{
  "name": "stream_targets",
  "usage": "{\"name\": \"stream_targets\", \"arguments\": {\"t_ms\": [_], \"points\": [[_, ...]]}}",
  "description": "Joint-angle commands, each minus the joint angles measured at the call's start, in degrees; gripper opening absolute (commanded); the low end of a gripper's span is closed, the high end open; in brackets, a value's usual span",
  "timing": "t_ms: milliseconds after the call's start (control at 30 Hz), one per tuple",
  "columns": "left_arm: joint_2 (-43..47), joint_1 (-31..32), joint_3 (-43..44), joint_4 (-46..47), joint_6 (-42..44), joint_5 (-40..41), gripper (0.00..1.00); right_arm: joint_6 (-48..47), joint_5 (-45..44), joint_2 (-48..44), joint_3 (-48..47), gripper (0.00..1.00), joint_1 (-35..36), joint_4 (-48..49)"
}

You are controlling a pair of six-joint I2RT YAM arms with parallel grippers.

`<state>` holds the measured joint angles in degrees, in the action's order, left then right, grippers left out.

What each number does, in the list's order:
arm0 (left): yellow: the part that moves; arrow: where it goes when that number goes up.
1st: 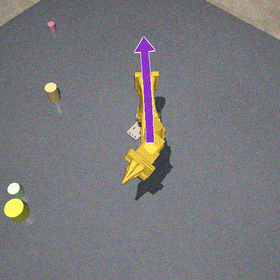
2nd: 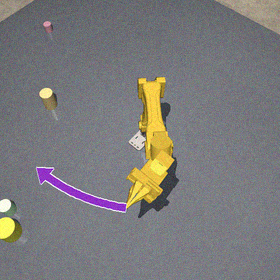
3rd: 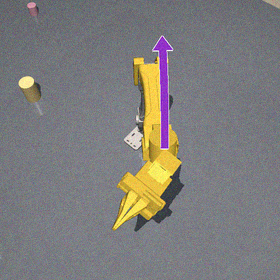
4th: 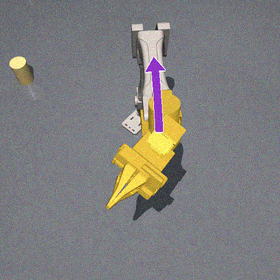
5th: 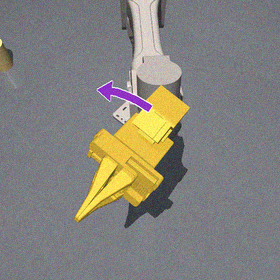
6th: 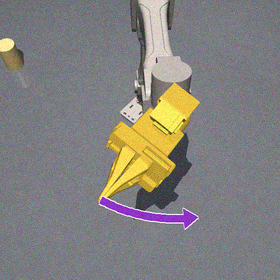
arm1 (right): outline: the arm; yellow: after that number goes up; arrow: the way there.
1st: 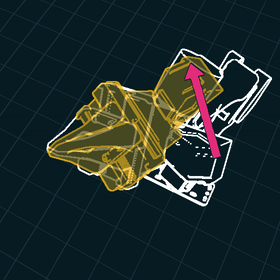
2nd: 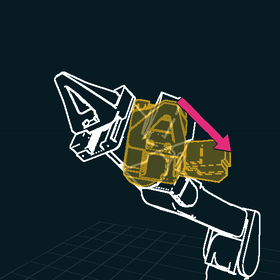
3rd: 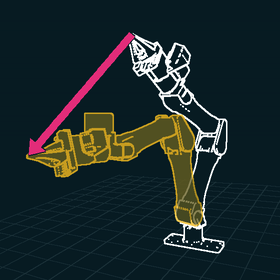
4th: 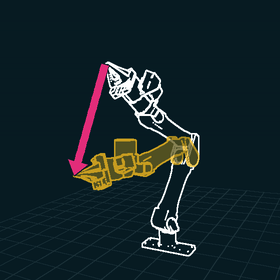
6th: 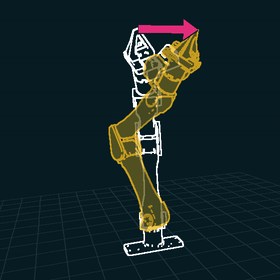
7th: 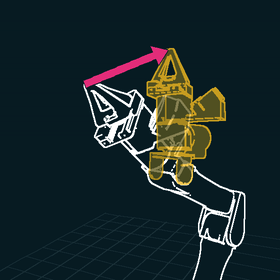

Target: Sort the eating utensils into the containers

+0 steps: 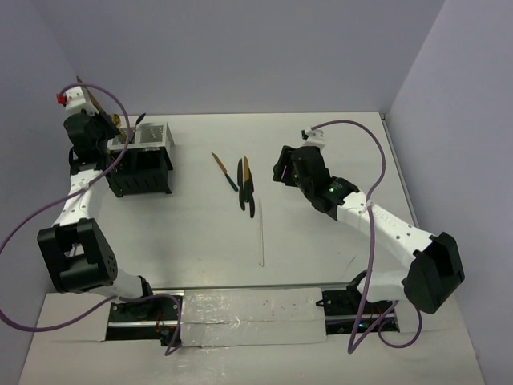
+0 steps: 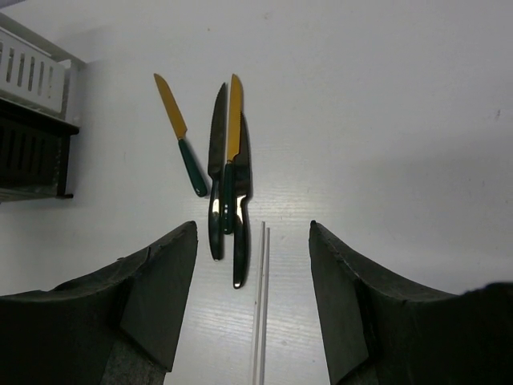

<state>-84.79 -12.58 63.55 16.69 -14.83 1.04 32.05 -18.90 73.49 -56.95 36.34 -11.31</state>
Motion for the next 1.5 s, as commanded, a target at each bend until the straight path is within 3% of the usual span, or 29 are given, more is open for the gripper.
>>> {"name": "stream_targets", "arguments": {"t_ms": [0,833,1267,1333,1367,1467], "points": [[-0.72,-0.43,4.74,-1.48,-0.55,-4.46,0.0,-0.85,0.79,0.42,0.35,0.65,-1.09,2.7],[-17.07,6.07,8.34,10.47,12.79,-13.78,0.0,-1.91,0.18,5.26,-4.75,0.65,-4.08,-0.64],[-20.32,7.74,4.03,13.46,21.08,-16.51,0.0,-2.43,-0.88,3.94,-4.75,0.65,-4.96,-2.31],[-20.59,7.66,5.0,11.71,20.89,-16.59,0.14,-2.7,-0.71,3.94,-5.19,0.65,-4.96,-3.27],[-20.41,7.66,5.27,10.05,21.24,-17.46,0.27,-2.96,-0.53,4.11,-5.28,0.66,-5.05,-3.45],[-18.75,7.66,3.0,11.95,20.2,-19.67,0.38,-2.61,0.52,4.72,-5.19,0.66,-4.96,-4.77]]}}
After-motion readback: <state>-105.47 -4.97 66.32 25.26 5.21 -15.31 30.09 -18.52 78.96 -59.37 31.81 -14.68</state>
